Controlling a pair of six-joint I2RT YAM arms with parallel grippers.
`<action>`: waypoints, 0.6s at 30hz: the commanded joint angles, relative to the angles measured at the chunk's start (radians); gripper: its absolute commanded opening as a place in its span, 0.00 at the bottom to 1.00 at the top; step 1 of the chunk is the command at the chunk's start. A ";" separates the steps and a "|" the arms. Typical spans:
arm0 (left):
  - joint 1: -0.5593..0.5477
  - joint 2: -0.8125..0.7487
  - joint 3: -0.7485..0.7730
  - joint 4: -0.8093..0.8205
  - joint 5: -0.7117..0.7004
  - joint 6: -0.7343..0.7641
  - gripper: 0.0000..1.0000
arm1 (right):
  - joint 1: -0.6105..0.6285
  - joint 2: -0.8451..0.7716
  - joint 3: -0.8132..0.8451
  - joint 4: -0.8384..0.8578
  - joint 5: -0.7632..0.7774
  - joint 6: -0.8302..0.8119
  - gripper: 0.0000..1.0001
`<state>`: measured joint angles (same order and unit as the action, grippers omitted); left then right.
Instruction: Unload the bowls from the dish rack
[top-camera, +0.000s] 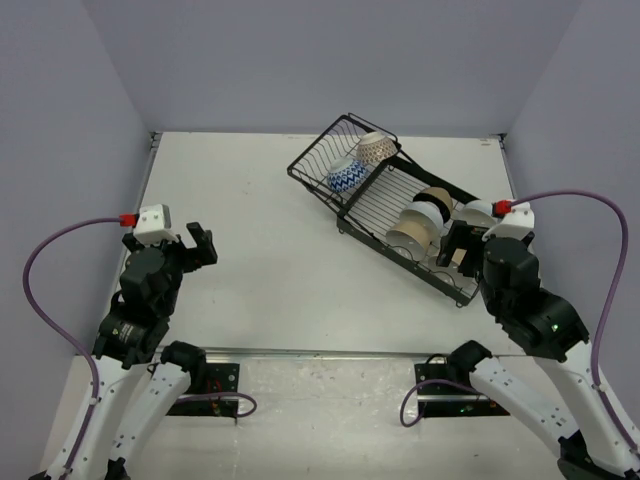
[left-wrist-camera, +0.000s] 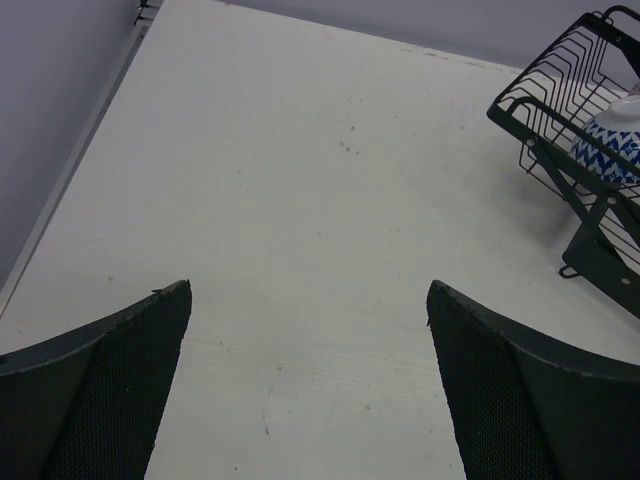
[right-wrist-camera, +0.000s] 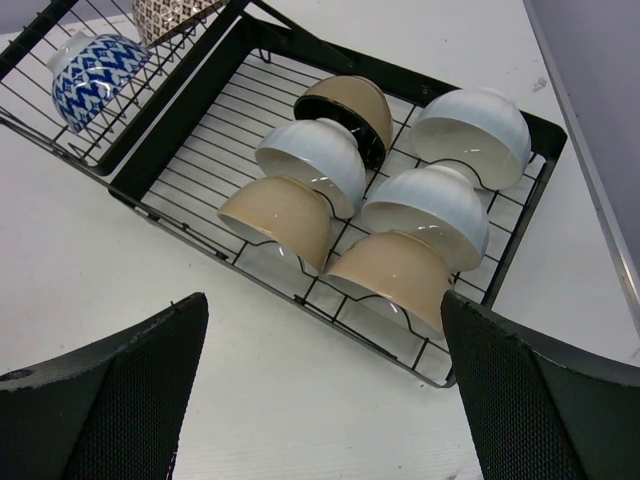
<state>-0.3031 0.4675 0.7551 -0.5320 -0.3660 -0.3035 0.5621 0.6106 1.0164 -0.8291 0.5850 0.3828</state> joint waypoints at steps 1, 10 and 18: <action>0.006 -0.001 0.021 0.036 0.022 0.007 1.00 | 0.004 0.009 -0.004 0.045 0.004 0.016 0.99; 0.001 -0.001 0.016 0.044 0.032 0.010 1.00 | 0.004 0.018 -0.042 0.113 -0.068 0.013 0.99; 0.001 -0.004 0.015 0.047 0.033 0.012 1.00 | 0.004 -0.012 -0.120 0.251 -0.083 0.031 0.99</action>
<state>-0.3031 0.4675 0.7551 -0.5316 -0.3470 -0.3035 0.5621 0.6113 0.9295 -0.6937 0.5217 0.3943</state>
